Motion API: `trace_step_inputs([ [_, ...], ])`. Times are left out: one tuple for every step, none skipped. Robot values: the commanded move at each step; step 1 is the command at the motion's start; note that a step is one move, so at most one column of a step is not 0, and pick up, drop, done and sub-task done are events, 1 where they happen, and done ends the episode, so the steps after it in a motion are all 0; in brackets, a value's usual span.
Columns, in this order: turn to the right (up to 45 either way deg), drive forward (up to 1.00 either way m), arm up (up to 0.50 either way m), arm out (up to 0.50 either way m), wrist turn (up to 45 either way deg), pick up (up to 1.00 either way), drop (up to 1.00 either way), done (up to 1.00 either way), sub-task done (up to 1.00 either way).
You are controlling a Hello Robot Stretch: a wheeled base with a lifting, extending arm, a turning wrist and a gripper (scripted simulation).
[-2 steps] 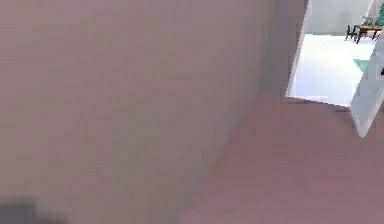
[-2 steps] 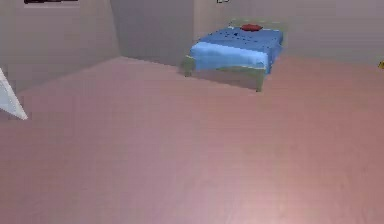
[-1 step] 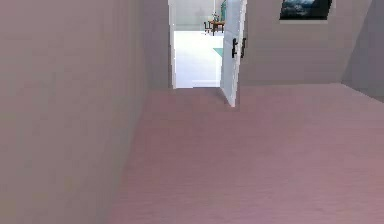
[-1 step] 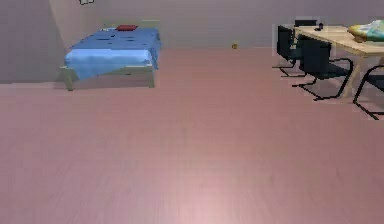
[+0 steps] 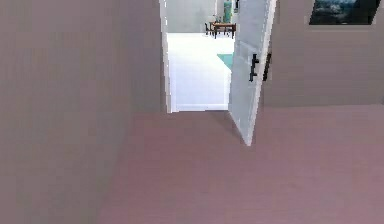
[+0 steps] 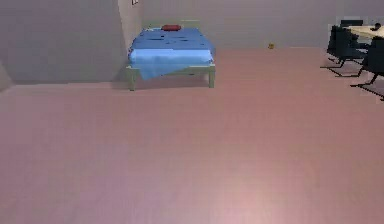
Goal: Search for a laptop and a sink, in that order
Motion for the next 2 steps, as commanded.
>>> trace_step_inputs([
  [0.0,1.00,0.00,0.00,0.0,0.00,0.00,0.00,0.00],
  [3.0,0.00,0.00,0.00,0.0,0.00,0.00,0.00,0.00],
])
